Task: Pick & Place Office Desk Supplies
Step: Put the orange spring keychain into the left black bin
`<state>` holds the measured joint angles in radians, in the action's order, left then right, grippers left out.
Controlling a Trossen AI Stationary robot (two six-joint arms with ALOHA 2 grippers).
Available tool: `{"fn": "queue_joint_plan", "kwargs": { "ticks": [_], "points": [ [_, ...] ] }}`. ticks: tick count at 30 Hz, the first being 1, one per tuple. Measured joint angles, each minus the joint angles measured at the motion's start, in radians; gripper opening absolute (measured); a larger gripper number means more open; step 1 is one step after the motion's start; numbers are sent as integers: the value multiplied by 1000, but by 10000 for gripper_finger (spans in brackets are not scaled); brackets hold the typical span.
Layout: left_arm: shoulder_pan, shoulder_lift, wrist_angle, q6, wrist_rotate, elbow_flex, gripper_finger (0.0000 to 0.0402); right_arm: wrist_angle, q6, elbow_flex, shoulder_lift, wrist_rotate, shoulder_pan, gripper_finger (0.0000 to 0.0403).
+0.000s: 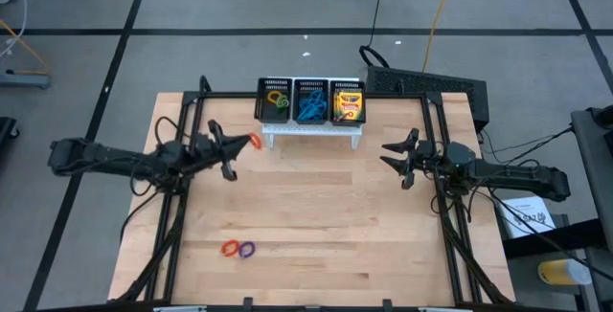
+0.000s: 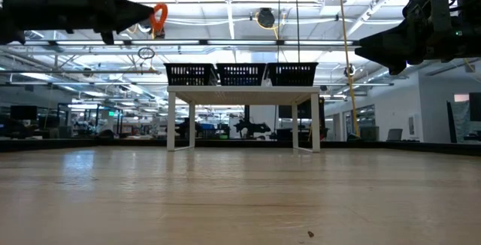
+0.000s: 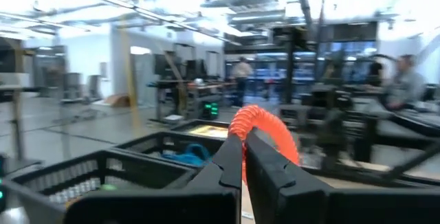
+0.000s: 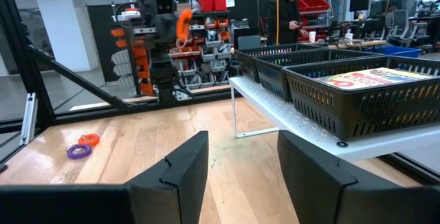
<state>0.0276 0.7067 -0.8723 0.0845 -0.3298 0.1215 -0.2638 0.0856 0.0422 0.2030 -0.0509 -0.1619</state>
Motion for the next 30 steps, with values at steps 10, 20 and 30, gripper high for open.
{"fn": "queue_joint_plan", "kwargs": {
  "ticks": [10, 20, 30],
  "points": [
    [187, 0, -9, -62, 32, 0, 6, 0, 0, 0, 0, 0, 0, 164],
    [301, 80, 9, -137, -8, 97, 5, 0, 0, 0, 0, 0, 0, 164],
    [403, 300, 275, -132, -8, 353, 7, 0, 0, 0, 0, 0, 0, 164]
  ]
}}
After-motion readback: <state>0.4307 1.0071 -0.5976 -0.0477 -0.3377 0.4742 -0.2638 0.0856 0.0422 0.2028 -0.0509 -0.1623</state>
